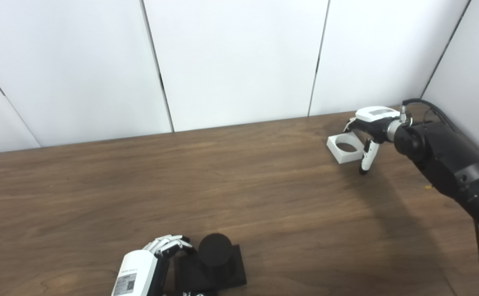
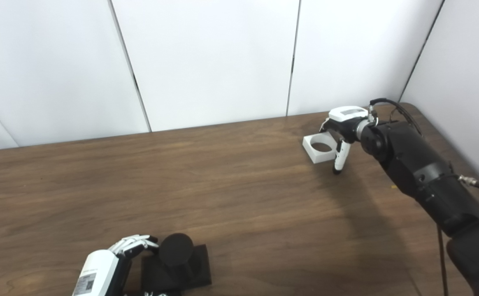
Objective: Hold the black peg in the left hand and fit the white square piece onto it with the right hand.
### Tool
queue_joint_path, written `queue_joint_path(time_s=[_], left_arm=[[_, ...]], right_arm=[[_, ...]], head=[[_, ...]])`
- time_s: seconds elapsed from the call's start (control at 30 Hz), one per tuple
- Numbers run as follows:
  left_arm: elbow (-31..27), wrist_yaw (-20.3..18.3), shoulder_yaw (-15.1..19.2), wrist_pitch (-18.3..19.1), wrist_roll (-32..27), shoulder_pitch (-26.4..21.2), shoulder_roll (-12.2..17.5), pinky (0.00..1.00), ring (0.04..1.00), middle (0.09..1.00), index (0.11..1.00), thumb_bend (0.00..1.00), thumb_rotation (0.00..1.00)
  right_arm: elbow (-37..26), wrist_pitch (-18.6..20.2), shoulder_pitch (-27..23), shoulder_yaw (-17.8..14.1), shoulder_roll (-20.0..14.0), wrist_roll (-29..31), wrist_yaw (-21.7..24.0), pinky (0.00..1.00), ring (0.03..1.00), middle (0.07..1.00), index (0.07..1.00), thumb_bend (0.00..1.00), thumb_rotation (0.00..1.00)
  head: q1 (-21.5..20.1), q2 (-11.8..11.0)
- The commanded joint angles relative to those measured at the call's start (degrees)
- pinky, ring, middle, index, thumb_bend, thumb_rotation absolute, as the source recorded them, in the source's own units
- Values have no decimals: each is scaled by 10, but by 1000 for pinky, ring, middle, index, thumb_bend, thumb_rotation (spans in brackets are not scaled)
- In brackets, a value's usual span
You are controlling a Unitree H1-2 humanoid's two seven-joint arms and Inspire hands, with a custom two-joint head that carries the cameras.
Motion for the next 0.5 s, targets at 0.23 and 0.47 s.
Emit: queue_joint_path(time_s=[0.23,0.47], left_arm=[[-1,-25,-7,6,-6,10,-2,702,784,744,487,513,43],[-2,-24,-7,6,-3,10,-2,696,784,744,487,513,43]], right_arm=[[4,-19,-26,-21,-3,14,-39,981,986,887,526,602,140],[-4,-30,-15,-22,4,16,-62,908,929,833,486,523,129]], head=[[2,3],[2,6]])
